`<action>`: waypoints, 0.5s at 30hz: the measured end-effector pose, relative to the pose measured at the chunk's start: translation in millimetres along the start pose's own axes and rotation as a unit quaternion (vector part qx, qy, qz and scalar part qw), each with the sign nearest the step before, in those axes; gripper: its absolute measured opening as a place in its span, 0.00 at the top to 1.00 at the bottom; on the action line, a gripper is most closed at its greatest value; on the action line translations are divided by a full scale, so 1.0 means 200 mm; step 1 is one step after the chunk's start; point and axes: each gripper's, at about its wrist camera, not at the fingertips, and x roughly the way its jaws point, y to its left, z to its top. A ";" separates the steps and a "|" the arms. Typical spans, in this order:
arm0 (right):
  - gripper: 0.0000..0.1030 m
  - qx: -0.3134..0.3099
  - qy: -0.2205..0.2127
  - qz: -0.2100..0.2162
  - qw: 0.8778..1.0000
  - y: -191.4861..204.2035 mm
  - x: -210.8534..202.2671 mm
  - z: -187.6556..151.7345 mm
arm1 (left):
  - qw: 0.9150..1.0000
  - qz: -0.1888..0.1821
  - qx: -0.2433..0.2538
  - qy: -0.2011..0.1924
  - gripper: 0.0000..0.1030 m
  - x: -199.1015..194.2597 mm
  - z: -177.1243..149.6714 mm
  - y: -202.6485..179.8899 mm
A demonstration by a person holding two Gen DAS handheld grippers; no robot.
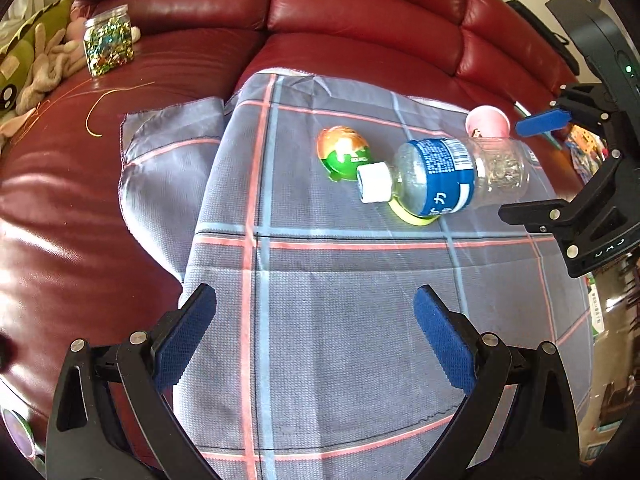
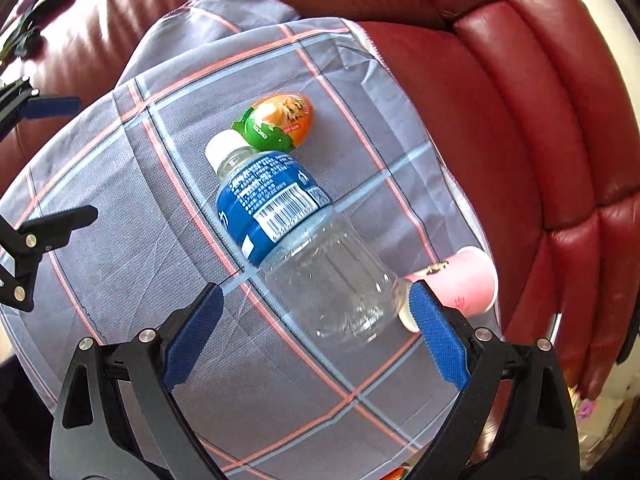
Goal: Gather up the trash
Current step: 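Grasp the water bottle with right tool while left tool grasps the pink paper cup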
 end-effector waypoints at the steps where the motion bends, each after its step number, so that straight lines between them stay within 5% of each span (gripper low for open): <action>1: 0.13 -0.014 0.007 0.001 1.000 0.01 0.02 0.02 | 1.000 -0.002 -0.004 0.001 0.04 0.01 0.00 0.02; 10: 0.13 -0.097 0.058 -0.004 0.994 0.08 0.25 0.14 | 1.000 -0.003 -0.009 0.009 0.04 0.07 0.00 0.05; 12: 0.31 -0.085 0.056 0.015 0.995 0.09 0.26 0.12 | 1.000 -0.003 -0.009 0.010 0.04 0.08 0.00 0.04; 15: 0.38 -0.053 0.038 0.035 0.997 0.08 0.23 0.06 | 1.000 -0.005 -0.009 0.009 0.04 0.08 0.01 0.03</action>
